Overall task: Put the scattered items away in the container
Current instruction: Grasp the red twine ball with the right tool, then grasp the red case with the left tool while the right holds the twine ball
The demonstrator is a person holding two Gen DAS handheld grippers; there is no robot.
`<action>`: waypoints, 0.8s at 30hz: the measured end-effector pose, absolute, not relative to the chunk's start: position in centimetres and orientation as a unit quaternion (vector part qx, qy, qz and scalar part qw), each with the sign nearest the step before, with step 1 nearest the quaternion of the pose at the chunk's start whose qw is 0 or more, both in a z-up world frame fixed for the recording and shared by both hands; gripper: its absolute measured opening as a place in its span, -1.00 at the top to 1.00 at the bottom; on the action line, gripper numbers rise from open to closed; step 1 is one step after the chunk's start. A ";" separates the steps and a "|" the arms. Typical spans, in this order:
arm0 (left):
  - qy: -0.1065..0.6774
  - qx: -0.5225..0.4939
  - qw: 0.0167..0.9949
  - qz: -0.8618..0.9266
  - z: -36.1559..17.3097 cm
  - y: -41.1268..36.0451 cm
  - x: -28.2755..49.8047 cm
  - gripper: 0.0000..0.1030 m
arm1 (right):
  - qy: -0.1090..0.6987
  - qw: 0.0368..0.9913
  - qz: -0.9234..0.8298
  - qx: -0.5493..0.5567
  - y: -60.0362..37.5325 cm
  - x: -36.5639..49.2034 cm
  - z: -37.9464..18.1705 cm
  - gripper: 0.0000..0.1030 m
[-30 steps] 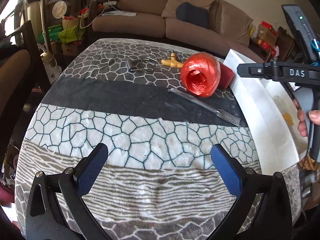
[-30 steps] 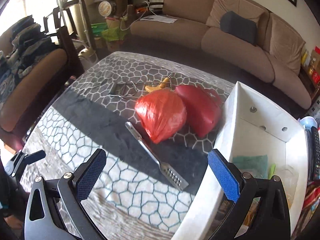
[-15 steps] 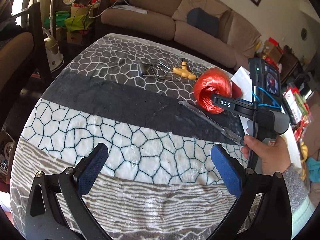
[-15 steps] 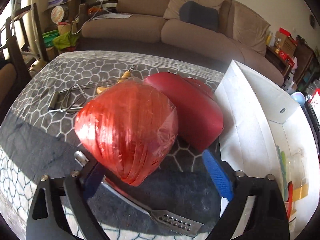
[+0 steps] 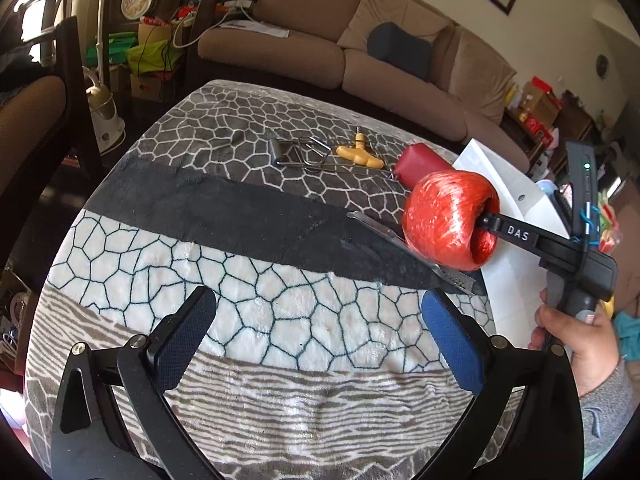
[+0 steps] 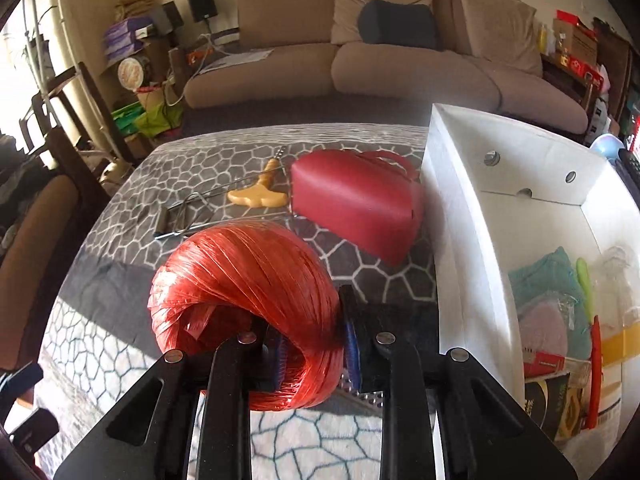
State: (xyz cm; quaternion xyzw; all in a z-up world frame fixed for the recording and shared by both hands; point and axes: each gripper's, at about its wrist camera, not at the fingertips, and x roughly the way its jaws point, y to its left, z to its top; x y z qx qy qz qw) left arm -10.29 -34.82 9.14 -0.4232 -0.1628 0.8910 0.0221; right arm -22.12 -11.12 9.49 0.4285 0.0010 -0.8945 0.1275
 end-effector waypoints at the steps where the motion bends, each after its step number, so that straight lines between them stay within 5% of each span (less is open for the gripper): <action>1: -0.162 -0.422 0.024 0.892 9.3 -34.7 -10.3 -1.00 | -0.003 0.137 -0.892 0.430 -10.9 -21.5 9.7 0.56; 16: -0.129 -0.431 0.061 0.891 7.2 -31.8 -10.9 -1.00 | -0.045 0.210 -0.909 0.357 -3.8 -7.2 16.8 0.56; 24: -0.165 -0.457 0.116 0.866 7.0 -25.6 -21.5 -1.00 | -0.106 0.205 -0.912 0.338 3.6 -4.3 16.7 0.55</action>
